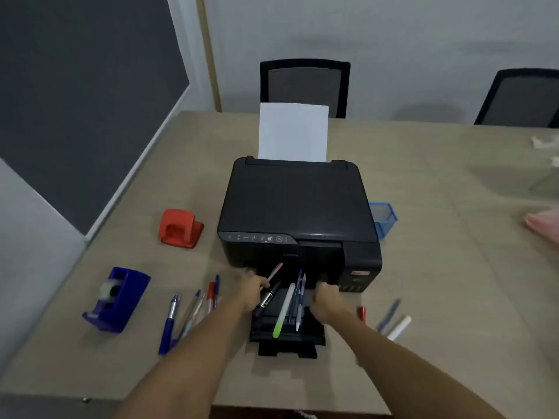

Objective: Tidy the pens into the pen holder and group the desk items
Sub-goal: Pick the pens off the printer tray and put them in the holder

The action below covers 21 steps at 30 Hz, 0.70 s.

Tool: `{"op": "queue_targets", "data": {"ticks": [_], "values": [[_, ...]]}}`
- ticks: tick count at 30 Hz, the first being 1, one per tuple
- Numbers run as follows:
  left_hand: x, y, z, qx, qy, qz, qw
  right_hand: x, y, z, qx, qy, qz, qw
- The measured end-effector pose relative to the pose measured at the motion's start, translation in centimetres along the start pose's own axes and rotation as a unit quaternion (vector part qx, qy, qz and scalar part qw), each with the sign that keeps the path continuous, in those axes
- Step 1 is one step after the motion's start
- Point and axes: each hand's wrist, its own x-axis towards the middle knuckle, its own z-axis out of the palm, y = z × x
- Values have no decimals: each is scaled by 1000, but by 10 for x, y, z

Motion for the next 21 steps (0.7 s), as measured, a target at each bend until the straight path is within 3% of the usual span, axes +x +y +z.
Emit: {"op": "queue_targets", "data": {"ticks": [7,13,17,21], "values": [[24,7,5,-2,42,-31,999,45,-5,7,44,-9,16,999],[7,-1,17,-76,104,-122,984,55,3,14,16,-24,29,999],[-2,3,33,-105,106,-88,985,61,6,11,91,-16,78,993],[-1,5,35,-48,97,-52,993,64,-11,5,120,-31,103,987]]}}
